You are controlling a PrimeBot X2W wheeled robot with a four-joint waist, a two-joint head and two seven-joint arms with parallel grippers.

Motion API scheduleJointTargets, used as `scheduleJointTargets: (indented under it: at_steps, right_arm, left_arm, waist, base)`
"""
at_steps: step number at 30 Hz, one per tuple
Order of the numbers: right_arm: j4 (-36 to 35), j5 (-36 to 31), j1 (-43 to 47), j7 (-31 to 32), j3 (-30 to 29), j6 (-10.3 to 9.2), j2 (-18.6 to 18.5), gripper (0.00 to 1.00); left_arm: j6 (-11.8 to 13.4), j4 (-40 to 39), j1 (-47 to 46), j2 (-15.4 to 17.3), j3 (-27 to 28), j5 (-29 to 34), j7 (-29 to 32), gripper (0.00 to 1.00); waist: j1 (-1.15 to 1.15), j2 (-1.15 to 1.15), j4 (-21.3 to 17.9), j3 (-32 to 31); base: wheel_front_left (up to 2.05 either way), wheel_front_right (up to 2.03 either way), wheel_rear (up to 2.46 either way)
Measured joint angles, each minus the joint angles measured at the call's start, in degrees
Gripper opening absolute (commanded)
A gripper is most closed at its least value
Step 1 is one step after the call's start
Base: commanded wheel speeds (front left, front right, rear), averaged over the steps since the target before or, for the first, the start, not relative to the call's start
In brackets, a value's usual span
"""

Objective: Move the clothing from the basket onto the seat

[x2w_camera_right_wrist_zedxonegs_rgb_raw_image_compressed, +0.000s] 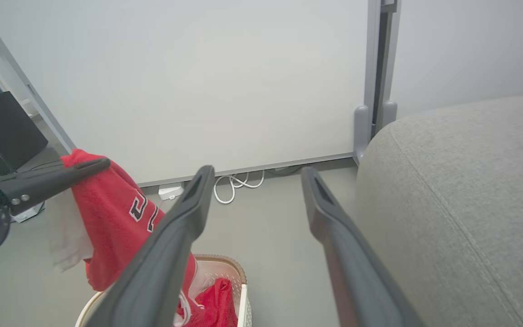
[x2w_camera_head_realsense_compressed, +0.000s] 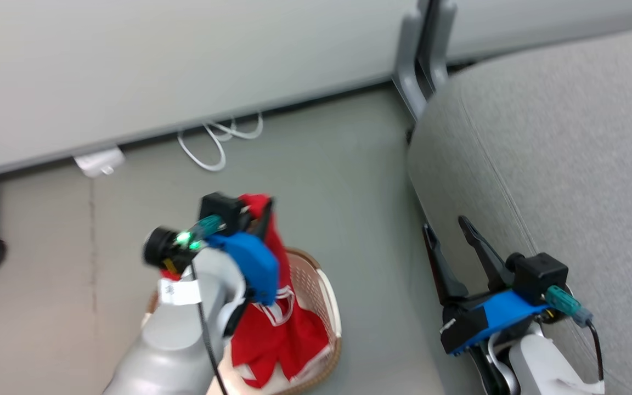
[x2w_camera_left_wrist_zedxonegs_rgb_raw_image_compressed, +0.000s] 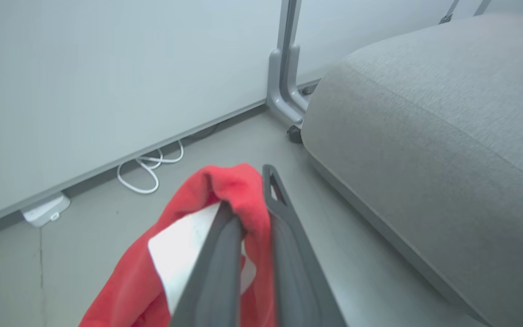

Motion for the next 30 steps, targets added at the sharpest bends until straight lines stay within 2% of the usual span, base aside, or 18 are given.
scheduleJointTargets:
  at_steps: [7,13,19,25,30]
  right_arm:
    - [-0.22,-0.35,3.57,1.22,-1.08,0.0,-0.04,1.0]
    - [-1.03,0.26,4.16,2.05,0.56,0.0,-0.02,1.0]
    - [-1.74,0.56,4.73,2.76,1.38,0.0,-0.03,1.0]
    - [-2.52,0.9,4.44,4.39,3.33,0.0,-0.04,1.0]
    - [-1.18,1.24,-0.49,7.21,7.11,0.0,-0.04,1.0]
  left_arm:
    - [-0.14,-12.62,-3.99,-0.1,-8.78,-6.32,4.77,0.0]
    - [1.69,-18.7,-6.98,-0.13,-13.57,-10.99,7.46,0.0]
    - [4.2,-20.16,-8.32,-0.18,-17.27,-13.08,8.6,0.0]
    - [4.85,-20.04,-8.28,-0.14,-19.74,-15.17,8.9,0.0]
    - [5.25,-19.85,-8.36,-0.13,-21.43,-16.63,8.56,0.0]
  waist:
    - [0.0,0.0,4.59,-7.07]
    - [0.0,0.0,6.19,-10.51]
    - [0.01,0.0,5.85,-11.51]
    - [0.01,0.0,5.27,-11.27]
    - [0.02,0.0,5.12,-11.2]
  base:
    - [0.0,0.0,0.0]
    - [0.0,0.0,0.0]
    - [0.0,0.0,0.0]
    - [0.0,0.0,0.0]
    - [0.0,0.0,0.0]
